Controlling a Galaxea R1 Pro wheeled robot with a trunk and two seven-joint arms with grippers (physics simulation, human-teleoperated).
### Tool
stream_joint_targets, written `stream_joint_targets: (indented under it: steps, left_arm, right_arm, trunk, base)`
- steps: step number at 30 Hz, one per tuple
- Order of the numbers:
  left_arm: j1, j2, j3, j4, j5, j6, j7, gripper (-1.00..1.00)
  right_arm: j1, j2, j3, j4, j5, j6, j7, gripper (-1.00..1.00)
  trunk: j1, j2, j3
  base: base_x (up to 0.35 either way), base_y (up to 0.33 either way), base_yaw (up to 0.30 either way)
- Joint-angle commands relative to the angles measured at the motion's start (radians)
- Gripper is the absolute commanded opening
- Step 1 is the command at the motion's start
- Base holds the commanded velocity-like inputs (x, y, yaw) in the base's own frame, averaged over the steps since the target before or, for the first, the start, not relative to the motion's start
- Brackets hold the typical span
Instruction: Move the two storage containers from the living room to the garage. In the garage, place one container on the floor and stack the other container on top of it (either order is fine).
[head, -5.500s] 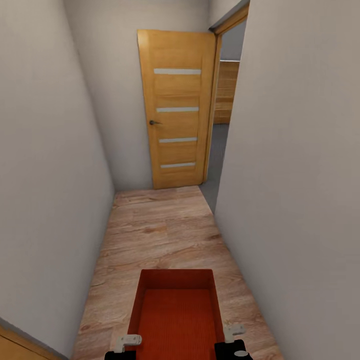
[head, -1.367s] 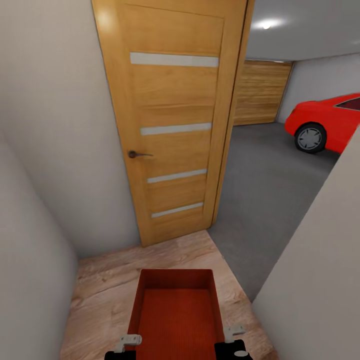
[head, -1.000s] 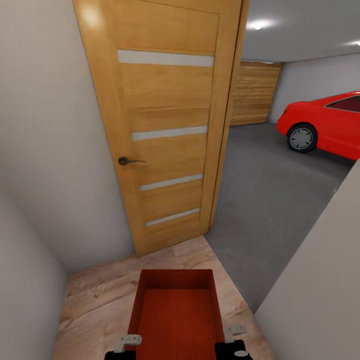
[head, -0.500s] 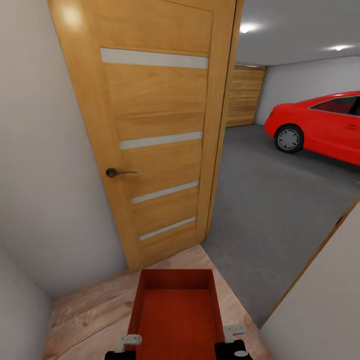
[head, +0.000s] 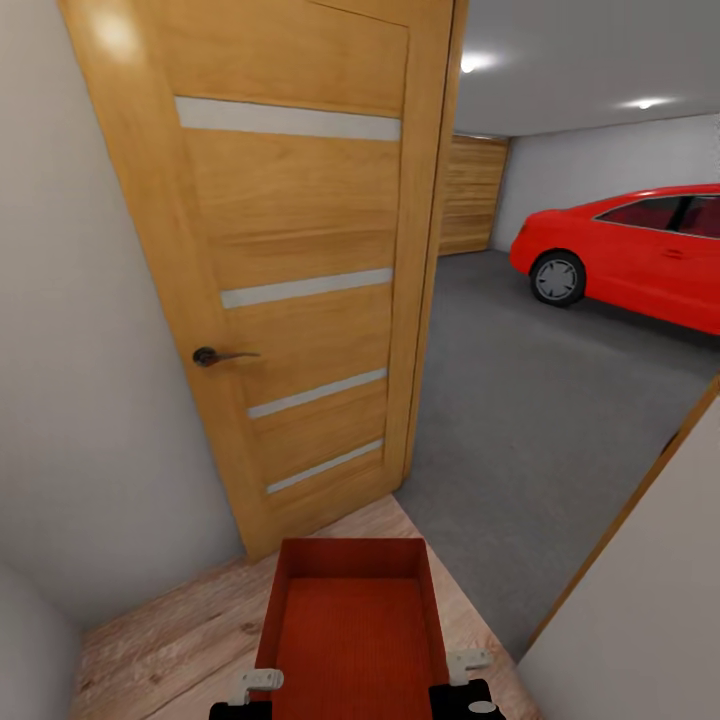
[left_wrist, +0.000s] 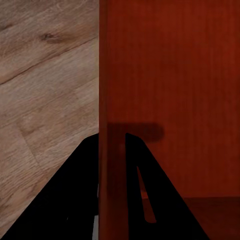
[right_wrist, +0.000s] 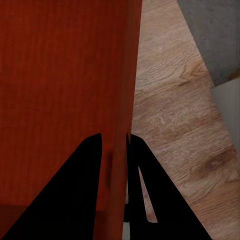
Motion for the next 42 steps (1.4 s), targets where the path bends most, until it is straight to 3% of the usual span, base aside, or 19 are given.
stream_joint_targets:
  steps: [1,17,32,42]
  left_arm:
    - [-0.001,-0.002,-0.042,0.003,0.012,-0.003,-0.002,-1.00]
    - [-0.001,-0.002,-0.042,0.003,0.012,-0.003,-0.002,-1.00]
    - [-0.001,-0.002,-0.042,0.003,0.012,-0.003,-0.002,-1.00]
    - [-0.001,-0.002,-0.042,0.002,0.012,-0.004,-0.002,-1.00]
  right_arm:
    - [-0.001,0.001,0.021,-0.003,-0.005,0.004,0.001,-1.00]
    - [-0.001,0.001,0.021,-0.003,-0.005,0.004,0.001,-1.00]
    - [-0.001,0.001,0.021,-0.002,-0.005,0.004,0.001,-1.00]
    - [-0.001,0.001,0.021,-0.002,-0.005,0.004,0.001,-1.00]
  trunk:
    - [0.000,-0.001,-0.001]
    - [0.000,-0.001,-0.001]
    - [0.000,-0.001,0.002]
    - [0.000,-0.001,0.009]
  base:
    - [0.009,0.036,-0.093]
    - [0.121,0.196,-0.237]
    - [0.238,0.178,-0.100]
    - [0.107,0.042,-0.246]
